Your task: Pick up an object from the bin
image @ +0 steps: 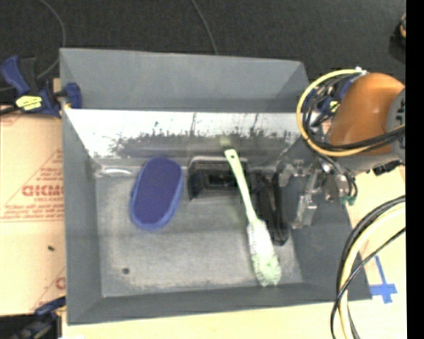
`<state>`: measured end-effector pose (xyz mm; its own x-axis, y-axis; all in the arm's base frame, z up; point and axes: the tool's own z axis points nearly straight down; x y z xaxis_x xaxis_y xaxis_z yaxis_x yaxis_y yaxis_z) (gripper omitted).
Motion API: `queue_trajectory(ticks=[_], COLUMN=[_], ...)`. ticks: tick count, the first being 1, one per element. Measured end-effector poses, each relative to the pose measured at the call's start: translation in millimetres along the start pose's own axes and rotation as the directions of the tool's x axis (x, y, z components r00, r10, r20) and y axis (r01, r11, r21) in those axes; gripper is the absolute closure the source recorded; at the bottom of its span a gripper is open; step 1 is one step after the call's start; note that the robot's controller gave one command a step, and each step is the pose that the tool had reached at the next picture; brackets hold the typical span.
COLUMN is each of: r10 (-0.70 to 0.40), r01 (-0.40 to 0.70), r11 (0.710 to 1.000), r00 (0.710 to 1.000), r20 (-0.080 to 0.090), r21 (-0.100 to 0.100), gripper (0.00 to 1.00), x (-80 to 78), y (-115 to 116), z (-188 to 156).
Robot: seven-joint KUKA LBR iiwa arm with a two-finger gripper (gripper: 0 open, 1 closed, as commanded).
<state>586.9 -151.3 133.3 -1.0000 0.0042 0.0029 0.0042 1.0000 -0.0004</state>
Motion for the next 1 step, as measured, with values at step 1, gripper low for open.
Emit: queue_trajectory(ticks=[1], r10=[-0.005], r01=[0.005], r11=[1.0], r00=[1.0], r20=[0.007], r21=[0.001], gripper=[0.0], x=[-1.6], y=[0.8], z=[-5.0])
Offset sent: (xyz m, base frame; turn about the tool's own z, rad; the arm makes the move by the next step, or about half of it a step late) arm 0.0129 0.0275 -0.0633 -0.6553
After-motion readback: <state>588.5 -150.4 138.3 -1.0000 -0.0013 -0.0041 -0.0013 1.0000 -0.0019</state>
